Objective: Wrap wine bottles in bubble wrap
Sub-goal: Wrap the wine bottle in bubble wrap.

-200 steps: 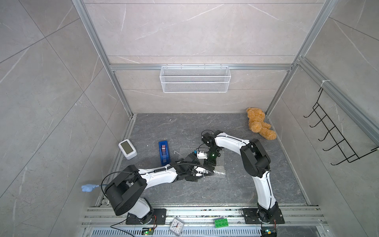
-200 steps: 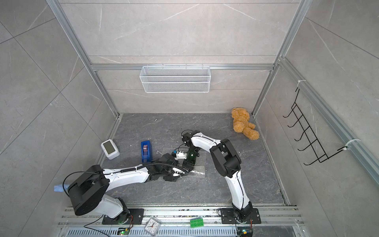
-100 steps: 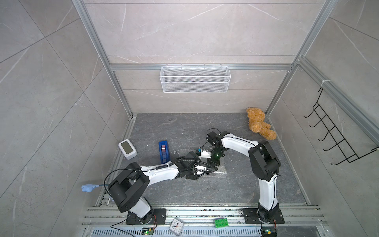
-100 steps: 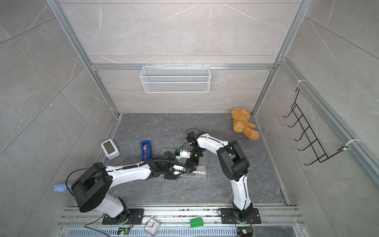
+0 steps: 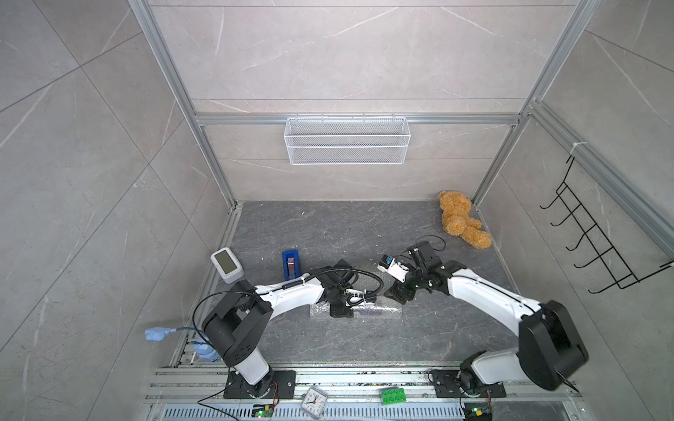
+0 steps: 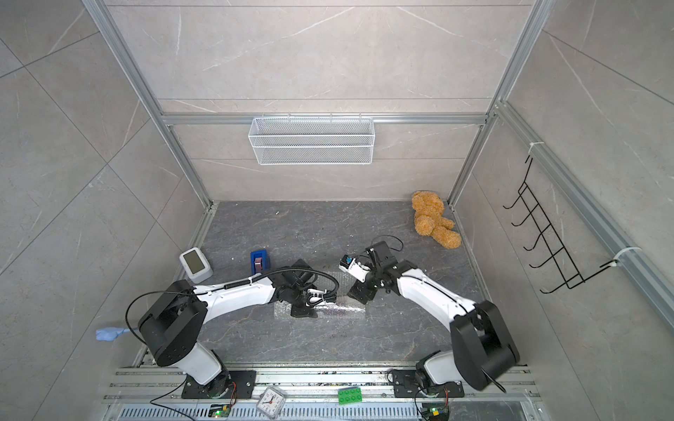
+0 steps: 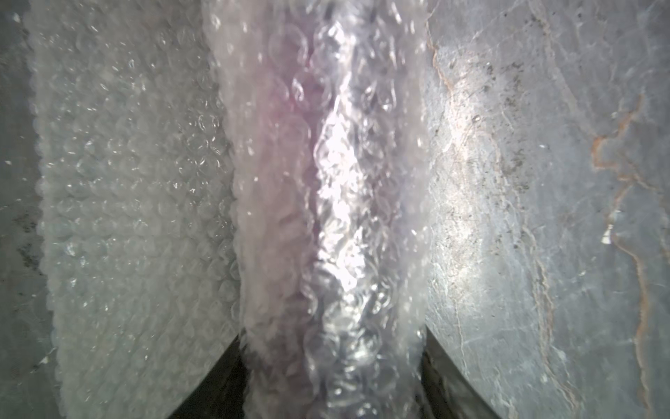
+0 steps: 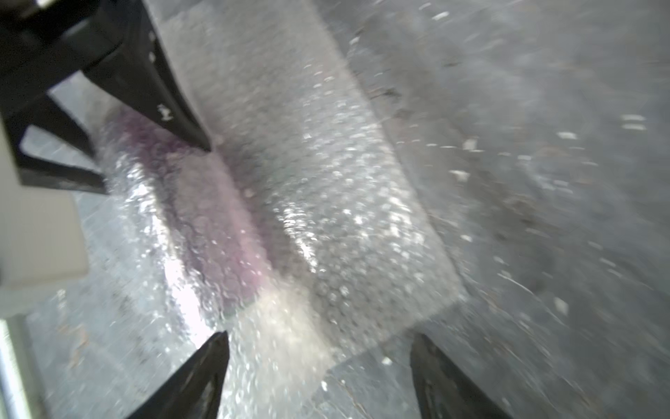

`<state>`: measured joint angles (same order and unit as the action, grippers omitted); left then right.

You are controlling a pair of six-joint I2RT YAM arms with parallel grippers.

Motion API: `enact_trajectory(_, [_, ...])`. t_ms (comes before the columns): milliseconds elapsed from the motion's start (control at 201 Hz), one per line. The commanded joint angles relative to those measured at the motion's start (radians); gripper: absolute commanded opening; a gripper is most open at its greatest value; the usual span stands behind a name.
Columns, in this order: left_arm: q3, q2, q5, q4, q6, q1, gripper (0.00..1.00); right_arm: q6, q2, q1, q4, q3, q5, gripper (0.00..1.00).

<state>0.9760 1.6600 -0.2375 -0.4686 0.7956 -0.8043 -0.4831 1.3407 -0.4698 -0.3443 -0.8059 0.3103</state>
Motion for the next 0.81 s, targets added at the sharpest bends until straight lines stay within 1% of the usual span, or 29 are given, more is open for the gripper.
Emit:
enact_trajectory(0, [0.052, 0.054, -0.114, -0.189, -0.029, 0.024, 0.3, 0.096, -0.109, -0.002, 0.184, 0.092, -0.094, 0.79])
enact_trajectory(85, [0.097, 0.094, -0.171, -0.246, -0.037, 0.048, 0.3, 0.091, -0.19, -0.028, 0.208, 0.155, -0.133, 0.78])
enact_trajectory(189, [0.145, 0.138, -0.212, -0.31, -0.042, 0.073, 0.29, 0.049, -0.261, -0.125, 0.261, 0.206, -0.21, 0.78])
enact_trajectory(363, [0.211, 0.205, -0.269, -0.399, -0.046, 0.117, 0.28, -0.054, -0.303, -0.302, 0.338, 0.277, -0.379, 0.77])
enact_trajectory(458, [0.236, 0.231, -0.295, -0.436, -0.047, 0.136, 0.28, -0.106, -0.311, -0.374, 0.395, 0.319, -0.393, 0.77])
enact_trajectory(538, [0.262, 0.263, -0.315, -0.476, -0.041, 0.153, 0.3, -0.173, -0.284, -0.436, 0.422, 0.333, -0.402, 0.77])
enact_trajectory(632, [0.299, 0.311, -0.335, -0.527, -0.035, 0.171, 0.3, -0.252, -0.211, -0.498, 0.444, 0.325, -0.462, 0.77])
enact_trajectory(801, [0.323, 0.348, -0.37, -0.556, -0.038, 0.184, 0.3, -0.362, -0.053, -0.533, 0.45, 0.251, -0.511, 0.78])
